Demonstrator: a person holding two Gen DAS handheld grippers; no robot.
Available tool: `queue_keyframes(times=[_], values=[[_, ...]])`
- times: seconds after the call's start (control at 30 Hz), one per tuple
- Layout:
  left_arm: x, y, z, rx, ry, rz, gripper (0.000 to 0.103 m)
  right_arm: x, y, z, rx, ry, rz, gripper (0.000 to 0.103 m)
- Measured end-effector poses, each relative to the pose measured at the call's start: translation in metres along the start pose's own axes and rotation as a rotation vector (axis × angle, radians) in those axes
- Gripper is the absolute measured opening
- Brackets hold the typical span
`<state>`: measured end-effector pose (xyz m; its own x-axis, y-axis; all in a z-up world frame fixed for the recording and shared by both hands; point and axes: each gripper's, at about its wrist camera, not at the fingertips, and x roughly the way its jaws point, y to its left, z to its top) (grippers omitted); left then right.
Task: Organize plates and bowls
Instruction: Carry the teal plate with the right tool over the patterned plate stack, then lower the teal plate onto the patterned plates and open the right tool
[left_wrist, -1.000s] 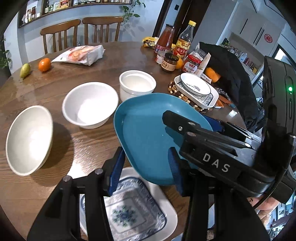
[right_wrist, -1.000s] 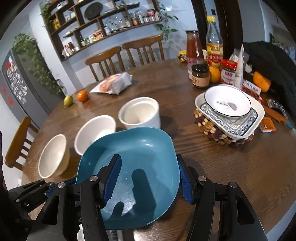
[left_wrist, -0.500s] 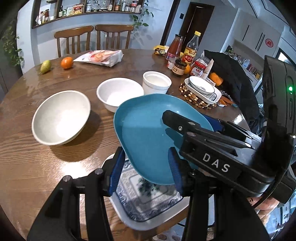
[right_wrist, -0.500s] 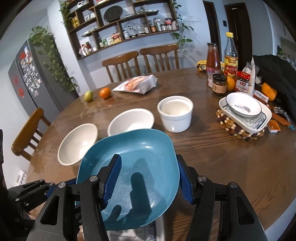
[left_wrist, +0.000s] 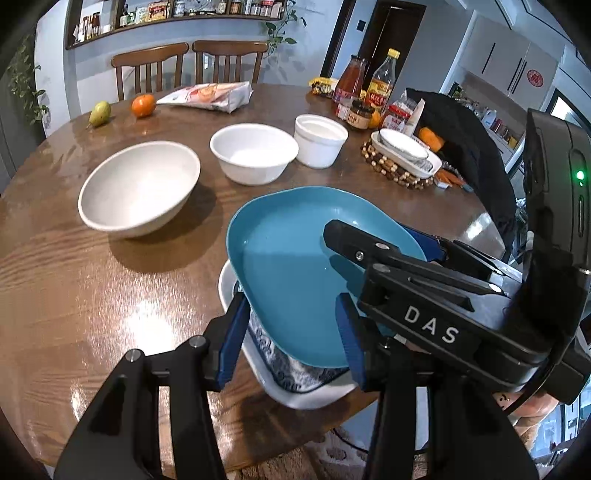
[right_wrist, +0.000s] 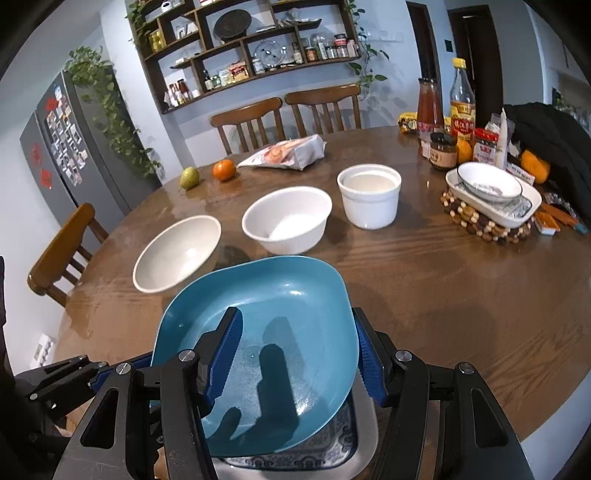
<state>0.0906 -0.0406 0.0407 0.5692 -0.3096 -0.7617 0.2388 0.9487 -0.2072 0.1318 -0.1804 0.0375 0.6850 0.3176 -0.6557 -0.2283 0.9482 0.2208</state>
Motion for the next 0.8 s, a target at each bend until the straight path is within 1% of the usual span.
queue_keyframes(times=[0.1, 0.37, 0.6, 0.73, 0.8], values=[[0.003, 0.001, -0.008, 0.003, 0.016, 0.001, 0.046, 0.005, 0.000, -0.009, 0.007, 0.018, 0.002, 0.062], [0.012, 0.001, -0.022, 0.002, 0.055, -0.027, 0.046, 0.007, -0.003, -0.026, 0.021, 0.037, -0.019, 0.062], [0.016, -0.002, -0.026, 0.013, 0.069, -0.027, 0.046, 0.007, -0.006, -0.034, 0.029, 0.044, -0.033, 0.062], [0.023, 0.001, -0.026, -0.001, 0.092, -0.044, 0.046, 0.010, -0.007, -0.036, 0.029, 0.048, -0.041, 0.062], [0.024, 0.001, -0.026, 0.000, 0.088, -0.046, 0.046, 0.011, -0.008, -0.037, 0.032, 0.052, -0.046, 0.062]])
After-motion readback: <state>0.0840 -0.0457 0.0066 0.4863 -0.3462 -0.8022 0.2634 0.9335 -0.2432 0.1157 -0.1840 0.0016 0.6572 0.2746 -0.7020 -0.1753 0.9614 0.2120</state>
